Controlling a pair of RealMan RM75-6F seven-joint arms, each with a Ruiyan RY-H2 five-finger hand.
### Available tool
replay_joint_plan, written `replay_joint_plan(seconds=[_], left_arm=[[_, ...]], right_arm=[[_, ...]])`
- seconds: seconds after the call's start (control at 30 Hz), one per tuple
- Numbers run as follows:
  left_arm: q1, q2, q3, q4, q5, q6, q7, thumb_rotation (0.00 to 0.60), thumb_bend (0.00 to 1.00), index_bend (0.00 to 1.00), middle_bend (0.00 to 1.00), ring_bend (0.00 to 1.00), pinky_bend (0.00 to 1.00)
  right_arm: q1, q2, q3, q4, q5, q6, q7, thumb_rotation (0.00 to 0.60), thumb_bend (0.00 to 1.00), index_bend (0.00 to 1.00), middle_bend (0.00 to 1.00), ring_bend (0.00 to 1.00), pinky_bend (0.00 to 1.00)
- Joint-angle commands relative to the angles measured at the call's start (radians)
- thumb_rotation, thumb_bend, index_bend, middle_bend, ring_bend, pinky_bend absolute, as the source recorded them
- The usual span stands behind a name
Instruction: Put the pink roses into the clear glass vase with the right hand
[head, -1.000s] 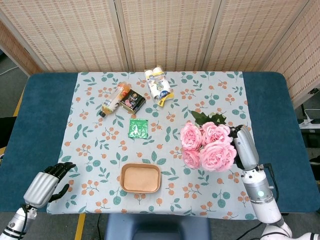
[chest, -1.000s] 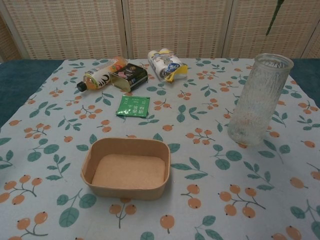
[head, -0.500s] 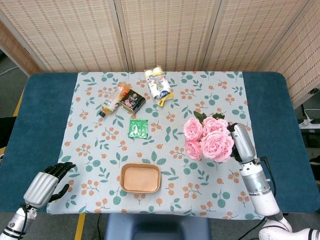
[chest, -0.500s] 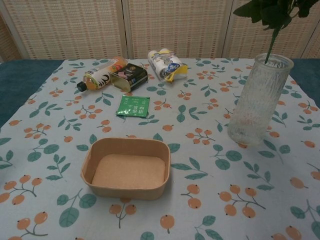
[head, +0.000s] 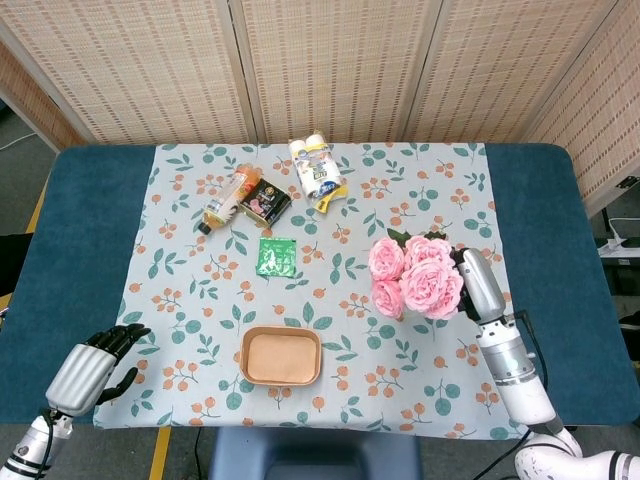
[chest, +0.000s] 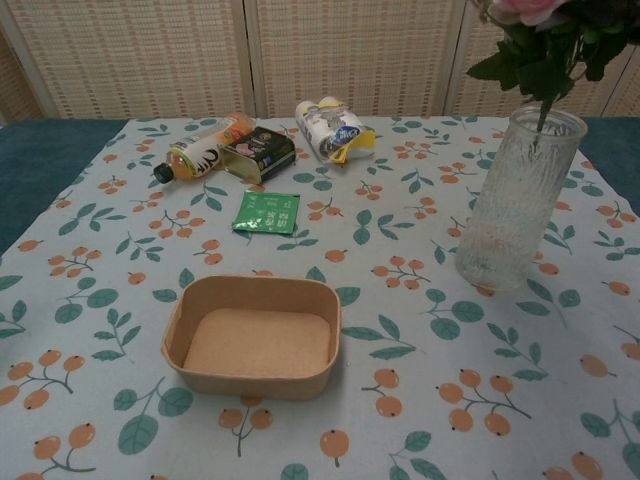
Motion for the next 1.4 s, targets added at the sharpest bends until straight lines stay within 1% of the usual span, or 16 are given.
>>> replay_joint_plan(seconds=[0.03,0.23,0.37,0.43,0.47,0.6,0.7,0.8,0.87,1.1,1.2,1.23,1.27,1.33,1.37,1.4], left_arm=[[0.000,0.000,0.000,0.000,0.000,0.000,-0.001,0.600,0.43,0.18,0.19,0.23,0.39],[-0.001,-0.001,0.000,0.001,-0.002,-0.005,0.002,0.600,0.42,0.18,0.19,0.23,0.39],[-0.001,-0.001,0.000,0.000,-0.004,-0.007,0.004,0.600,0.43,0.18,0.19,0.23,0.39],[-0.001,-0.002,0.000,0.000,-0.004,-0.007,0.004,0.600,0.43,0.18,0.19,0.23,0.39],[-0.001,-0.002,-0.001,0.001,-0.004,-0.007,0.003,0.600,0.43,0.18,0.19,0.23,0.39],[-0.001,-0.001,0.000,0.000,-0.004,-0.007,0.003,0.600,0.43,0.18,0.19,0.23,0.39],[-0.001,-0.002,0.000,0.001,-0.002,-0.006,0.003,0.600,0.43,0.18,0.19,0.23,0.39],[-0.001,-0.002,0.000,0.002,-0.003,-0.008,0.002,0.600,0.43,0.18,0.19,0.23,0.39],[-0.002,-0.002,0.000,0.002,-0.003,-0.010,0.003,0.600,0.43,0.18,0.19,0.23,0.39],[-0.003,-0.003,0.001,0.003,-0.004,-0.013,0.003,0.600,0.42,0.18,0.19,0.23,0.39],[-0.003,-0.004,-0.001,0.004,-0.007,-0.014,0.000,0.600,0.42,0.18,0.19,0.23,0.39],[-0.003,-0.003,-0.002,0.005,-0.011,-0.014,-0.003,0.600,0.42,0.18,0.19,0.23,0.39],[-0.003,-0.002,-0.003,0.007,-0.014,-0.015,-0.007,0.600,0.42,0.18,0.19,0.23,0.39],[-0.002,-0.002,-0.004,0.009,-0.015,-0.015,-0.010,0.600,0.43,0.18,0.19,0.23,0.39],[-0.002,-0.001,-0.004,0.009,-0.015,-0.014,-0.010,0.600,0.43,0.18,0.19,0.23,0.39],[-0.002,-0.001,-0.004,0.009,-0.015,-0.012,-0.010,0.600,0.43,0.18,0.19,0.23,0.39]], right_arm=[[-0.009,-0.008,-0.012,0.041,0.005,-0.008,0.042,0.600,0.59,0.89,0.95,1.00,0.96],[-0.002,-0.031,-0.017,0.144,0.024,-0.051,0.135,0.600,0.59,0.87,0.95,1.00,0.96],[0.009,-0.031,-0.026,0.189,0.021,-0.092,0.181,0.600,0.57,0.77,0.95,1.00,0.96],[0.014,-0.029,-0.033,0.210,0.015,-0.112,0.199,0.600,0.48,0.70,0.95,1.00,0.96],[0.018,-0.028,-0.038,0.220,0.008,-0.124,0.209,0.600,0.41,0.63,0.95,1.00,0.96],[0.028,-0.019,-0.048,0.243,-0.010,-0.150,0.250,0.600,0.19,0.32,0.95,1.00,0.94],[0.025,-0.013,-0.051,0.248,-0.023,-0.143,0.265,0.600,0.10,0.15,0.95,1.00,0.94],[0.015,-0.002,-0.052,0.243,-0.036,-0.117,0.255,0.600,0.05,0.05,0.95,0.99,0.94],[0.005,0.011,-0.051,0.233,-0.047,-0.093,0.245,0.600,0.04,0.01,0.95,0.99,0.94],[-0.017,0.052,-0.053,0.197,-0.068,-0.050,0.226,0.600,0.02,0.00,0.95,0.98,0.94],[-0.053,0.113,-0.074,0.148,-0.115,-0.001,0.220,0.600,0.02,0.03,0.95,0.98,0.94],[-0.108,0.158,-0.110,0.148,-0.164,0.069,0.119,0.600,0.02,0.12,0.95,0.98,0.94],[-0.178,0.169,-0.152,0.155,-0.211,0.165,-0.031,0.600,0.02,0.23,0.95,0.98,0.94],[-0.253,0.126,-0.185,0.215,-0.247,0.277,-0.199,0.600,0.02,0.37,0.95,0.98,0.94],[-0.277,0.100,-0.195,0.254,-0.253,0.309,-0.244,0.600,0.02,0.43,0.95,0.97,0.93],[-0.300,0.075,-0.204,0.290,-0.246,0.330,-0.277,0.600,0.02,0.46,0.95,0.97,0.93]])
